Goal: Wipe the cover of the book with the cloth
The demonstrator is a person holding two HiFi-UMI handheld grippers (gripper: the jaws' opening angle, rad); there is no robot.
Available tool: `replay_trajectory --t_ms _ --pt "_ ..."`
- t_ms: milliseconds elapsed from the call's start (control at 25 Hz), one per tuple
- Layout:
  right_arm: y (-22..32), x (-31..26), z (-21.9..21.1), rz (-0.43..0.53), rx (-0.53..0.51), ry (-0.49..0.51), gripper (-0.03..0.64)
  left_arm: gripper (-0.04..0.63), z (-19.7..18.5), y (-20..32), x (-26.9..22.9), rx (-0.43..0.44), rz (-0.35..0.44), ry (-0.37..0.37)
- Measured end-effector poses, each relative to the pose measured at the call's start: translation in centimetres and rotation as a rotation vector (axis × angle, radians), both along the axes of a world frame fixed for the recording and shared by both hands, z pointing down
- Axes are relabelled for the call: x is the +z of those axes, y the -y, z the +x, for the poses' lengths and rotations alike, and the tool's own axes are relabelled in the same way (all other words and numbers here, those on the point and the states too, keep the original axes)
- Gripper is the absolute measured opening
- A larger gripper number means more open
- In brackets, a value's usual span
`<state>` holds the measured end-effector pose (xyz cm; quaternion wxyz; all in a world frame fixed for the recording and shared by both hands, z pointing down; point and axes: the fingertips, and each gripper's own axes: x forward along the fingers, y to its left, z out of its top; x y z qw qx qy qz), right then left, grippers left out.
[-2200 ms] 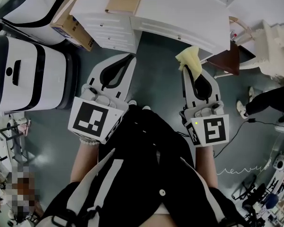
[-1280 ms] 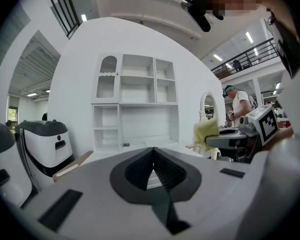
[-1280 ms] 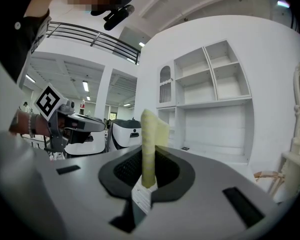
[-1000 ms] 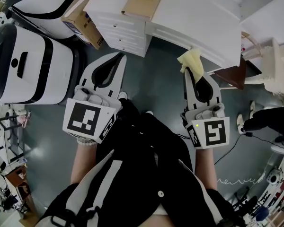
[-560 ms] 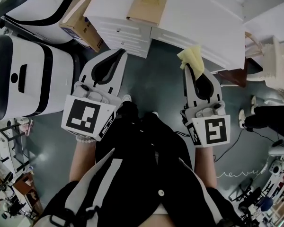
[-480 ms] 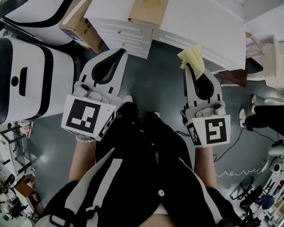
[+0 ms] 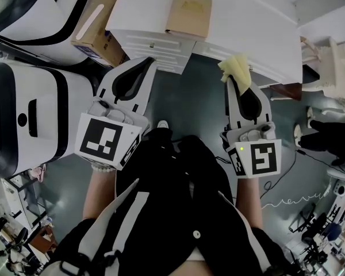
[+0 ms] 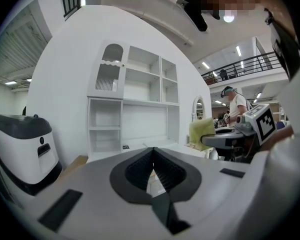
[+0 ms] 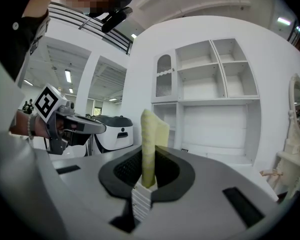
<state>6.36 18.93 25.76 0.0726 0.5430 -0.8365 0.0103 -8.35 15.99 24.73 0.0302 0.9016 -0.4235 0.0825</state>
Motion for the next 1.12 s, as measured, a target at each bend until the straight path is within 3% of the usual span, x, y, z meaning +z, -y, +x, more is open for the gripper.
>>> replay_trajectory --t_ms 440,800,1120 --pt "0.7 0.2 -4.0 -0.002 0.05 -0.031 0.035 0.002 -3.4 1.4 0.6 0.061 -0.008 -0.011" --pt "0.9 0.6 -3.5 -0.02 0.08 -0.064 0.035 0.002 -2.4 2.4 1.4 0.111 -0.034 -0.033" --pt "3.9 0.6 -2.3 -0.022 0.067 -0.06 0.035 0.002 -1.2 4.8 1.6 0.101 -0.04 -0.03"
